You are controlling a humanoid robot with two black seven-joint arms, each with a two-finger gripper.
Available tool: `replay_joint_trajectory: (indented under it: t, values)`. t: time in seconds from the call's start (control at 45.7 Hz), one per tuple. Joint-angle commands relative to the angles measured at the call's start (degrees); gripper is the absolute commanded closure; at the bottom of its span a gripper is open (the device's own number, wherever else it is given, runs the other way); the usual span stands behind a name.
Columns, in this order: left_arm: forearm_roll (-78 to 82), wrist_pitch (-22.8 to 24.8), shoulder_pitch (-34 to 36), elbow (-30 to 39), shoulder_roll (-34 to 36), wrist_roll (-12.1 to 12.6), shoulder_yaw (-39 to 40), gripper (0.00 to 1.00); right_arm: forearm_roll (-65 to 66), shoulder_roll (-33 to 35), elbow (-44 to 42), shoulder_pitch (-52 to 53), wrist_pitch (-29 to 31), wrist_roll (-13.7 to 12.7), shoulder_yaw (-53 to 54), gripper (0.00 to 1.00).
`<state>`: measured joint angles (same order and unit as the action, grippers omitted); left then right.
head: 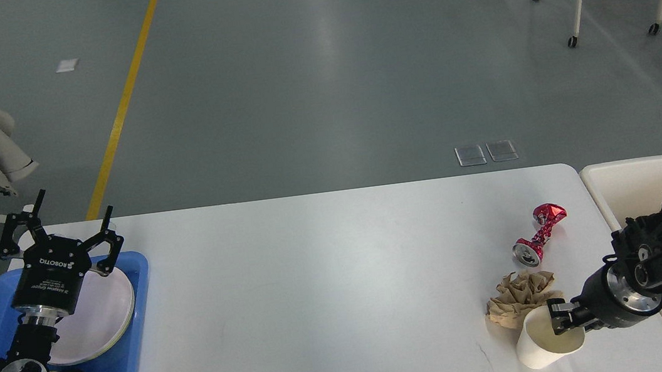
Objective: Tidy desktop
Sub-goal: 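Carry the paper cup into the white bin and release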
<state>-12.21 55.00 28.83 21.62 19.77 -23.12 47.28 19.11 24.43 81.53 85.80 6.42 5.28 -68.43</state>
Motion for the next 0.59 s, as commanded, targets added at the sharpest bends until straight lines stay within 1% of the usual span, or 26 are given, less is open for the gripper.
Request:
replay_joint_trajectory:
  t: [0.0, 0.088, 0.197, 0.307, 0.394, 0.46, 0.504, 0.569]
  values:
    - [0.0, 0.0, 0.0, 0.0, 0.0, 0.0, 0.0, 0.03, -0.2, 2.3, 2.8, 4.1, 0.9, 0.0, -1.1, 1.00]
    - [0.0, 0.0, 0.0, 0.0, 0.0, 0.0, 0.1, 0.03, -0.2, 4.9, 6.6, 11.3, 2.4, 0.0, -3.4, 1.00]
    - [0.0, 0.0, 0.0, 0.0, 0.0, 0.0, 0.1, 0.03, -0.2, 7.0, 11.9, 26.1, 9.7, 0.1, -9.0, 1.00]
    - [0.0, 0.0, 0.0, 0.0, 0.0, 0.1, 0.1, 0.03, -0.2, 9.5, 13.6, 41.7, 21.9, 0.2, -11.7, 1.00]
    - [0.1, 0.0, 0.0, 0.0, 0.0, 0.0, 0.1, 0.03, 0.0, 11.2, 12.8, 55.2, 35.7, 0.2, -12.1, 1.00]
    - [0.0, 0.0, 0.0, 0.0, 0.0, 0.1, 0.1, 0.03, 0.1, 11.3, 11.0, 63.1, 43.8, 0.3, -12.1, 1.00]
    - [0.0, 0.0, 0.0, 0.0, 0.0, 0.1, 0.1, 0.03, 0.2, 11.2, 9.5, 68.2, 48.0, 0.3, -12.0, 1.00]
    - [0.0, 0.0, 0.0, 0.0, 0.0, 0.1, 0.1, 0.03, 0.4, 10.9, 6.5, 73.7, 48.6, 0.4, -11.6, 1.00]
